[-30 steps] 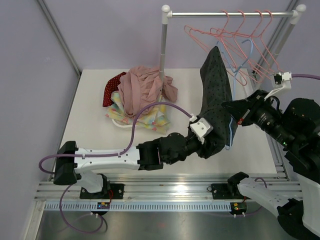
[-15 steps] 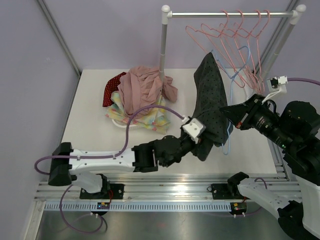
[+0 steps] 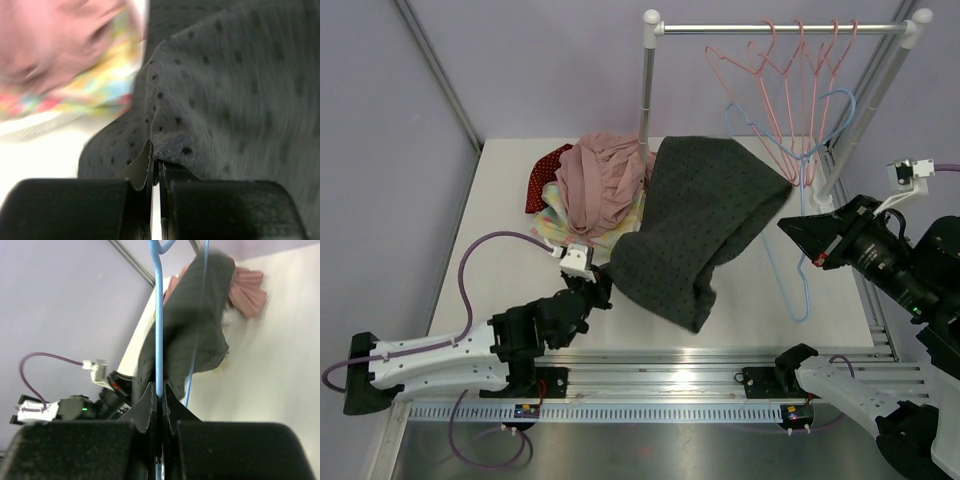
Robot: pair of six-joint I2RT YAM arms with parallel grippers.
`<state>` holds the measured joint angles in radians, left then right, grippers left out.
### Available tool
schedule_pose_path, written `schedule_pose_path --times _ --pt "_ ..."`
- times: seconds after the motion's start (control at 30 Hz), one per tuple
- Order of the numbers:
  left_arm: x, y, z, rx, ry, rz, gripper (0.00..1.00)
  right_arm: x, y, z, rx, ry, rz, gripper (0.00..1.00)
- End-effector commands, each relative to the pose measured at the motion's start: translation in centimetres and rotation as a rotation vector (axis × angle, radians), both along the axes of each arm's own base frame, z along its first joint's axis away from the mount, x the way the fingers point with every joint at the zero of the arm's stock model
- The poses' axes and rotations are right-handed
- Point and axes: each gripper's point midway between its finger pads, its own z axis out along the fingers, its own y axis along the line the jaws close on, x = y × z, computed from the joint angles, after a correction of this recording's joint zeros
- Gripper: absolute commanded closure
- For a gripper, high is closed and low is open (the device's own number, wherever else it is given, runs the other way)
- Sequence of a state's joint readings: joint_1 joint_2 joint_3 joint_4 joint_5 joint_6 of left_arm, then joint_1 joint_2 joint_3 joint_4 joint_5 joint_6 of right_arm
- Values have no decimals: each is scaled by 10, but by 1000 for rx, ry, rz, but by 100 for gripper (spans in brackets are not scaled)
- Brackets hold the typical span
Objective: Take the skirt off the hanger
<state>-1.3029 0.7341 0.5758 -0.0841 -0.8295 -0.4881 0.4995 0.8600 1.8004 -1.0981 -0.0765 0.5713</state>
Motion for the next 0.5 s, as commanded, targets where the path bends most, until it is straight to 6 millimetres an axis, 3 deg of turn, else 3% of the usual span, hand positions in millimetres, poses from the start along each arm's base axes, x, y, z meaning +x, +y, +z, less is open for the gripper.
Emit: schedule_pose_path --times 0.0,0.13,0.2,0.23,0.33,0.37,0.43,0.47 --pt "18 47 -31 -16 96 211 100 -5 -16 47 56 -171 -60 100" --pt "27 57 -16 -8 84 234 100 -10 -21 50 47 -177 -67 100" --pt "29 57 15 -22 36 226 100 -10 -21 48 35 -168 -65 100" --pt "31 58 48 -71 -1 227 100 -10 -20 47 34 -165 -63 100" --pt "36 66 112 -66 -124 238 100 -8 -20 42 28 -154 -66 100" --pt "37 77 162 -90 -197 250 100 -8 -20 41 27 -153 -64 100" --pt "40 82 202 -80 -259 262 100 -7 -19 37 22 -144 -66 100" --pt "44 84 240 -69 -322 265 100 -8 -20 37 23 -146 -64 100"
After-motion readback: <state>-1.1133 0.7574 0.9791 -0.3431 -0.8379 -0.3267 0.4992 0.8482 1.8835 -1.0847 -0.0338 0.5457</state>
